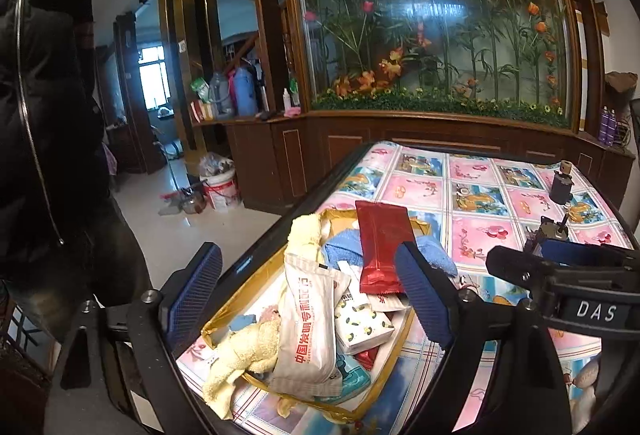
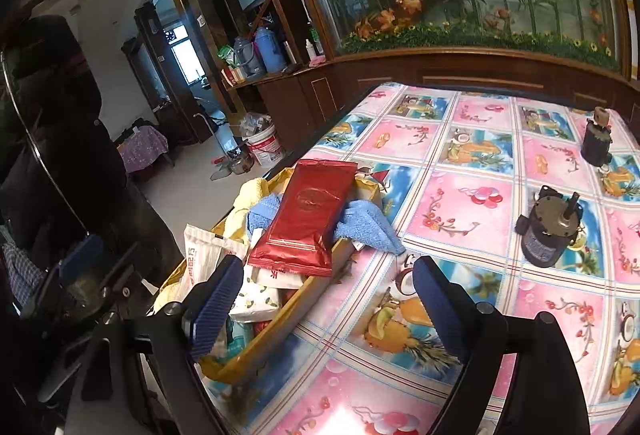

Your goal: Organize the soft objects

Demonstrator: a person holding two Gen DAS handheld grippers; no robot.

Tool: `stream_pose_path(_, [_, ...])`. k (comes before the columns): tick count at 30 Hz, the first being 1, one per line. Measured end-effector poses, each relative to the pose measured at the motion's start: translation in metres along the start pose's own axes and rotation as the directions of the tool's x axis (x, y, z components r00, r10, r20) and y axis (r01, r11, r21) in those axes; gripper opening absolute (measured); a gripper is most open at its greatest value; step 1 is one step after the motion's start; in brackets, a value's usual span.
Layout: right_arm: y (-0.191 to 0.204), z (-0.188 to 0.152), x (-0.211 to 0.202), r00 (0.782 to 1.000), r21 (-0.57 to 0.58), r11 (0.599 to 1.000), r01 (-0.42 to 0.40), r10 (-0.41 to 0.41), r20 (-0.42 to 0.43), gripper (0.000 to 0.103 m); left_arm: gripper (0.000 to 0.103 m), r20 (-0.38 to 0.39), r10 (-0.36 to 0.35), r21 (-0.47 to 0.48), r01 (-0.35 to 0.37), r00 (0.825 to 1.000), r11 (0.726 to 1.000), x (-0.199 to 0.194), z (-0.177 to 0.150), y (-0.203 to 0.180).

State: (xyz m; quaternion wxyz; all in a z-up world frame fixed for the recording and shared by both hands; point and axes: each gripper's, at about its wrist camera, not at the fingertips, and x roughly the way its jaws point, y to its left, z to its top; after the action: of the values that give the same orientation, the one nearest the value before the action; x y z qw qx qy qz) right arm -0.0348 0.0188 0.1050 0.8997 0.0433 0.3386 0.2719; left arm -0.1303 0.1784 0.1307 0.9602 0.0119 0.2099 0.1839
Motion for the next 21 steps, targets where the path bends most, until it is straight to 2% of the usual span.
stream_pose_path(4, [-0.004, -0.005, -0.013, 1.000, 0.000, 1.000, 0.003, -0.003, 0.024, 0.092, 0.090, 0.034, 0.022, -0.006, -0.021, 0.999, 1.000, -0.011, 0.002, -0.003])
stream_pose_path(7, [-0.008, -0.008, -0.020, 0.999, 0.003, 1.000, 0.007, -0.007, 0.036, 0.092, 0.103, 0.064, 0.050, -0.008, -0.050, 0.997, 0.999, -0.018, 0.003, -0.005])
stream_pose_path(15, [-0.015, -0.018, -0.037, 0.996, -0.027, 0.999, 0.039, -0.036, 0.076, 0.094, 0.103, 0.167, 0.155, -0.031, -0.152, 0.974, 0.988, -0.042, 0.002, -0.011])
stream_pose_path(18, [-0.014, -0.022, -0.044, 0.994, -0.047, 0.998, 0.050, -0.045, 0.097, 0.095, 0.103, 0.179, 0.163, -0.029, -0.160, 0.970, 0.987, -0.042, 0.006, -0.014])
stream_pose_path(21, [-0.012, -0.026, -0.056, 0.989, -0.092, 0.993, 0.078, -0.065, 0.136, 0.098, 0.103, 0.147, 0.122, -0.036, -0.118, 0.982, 0.992, -0.040, 0.010, -0.015])
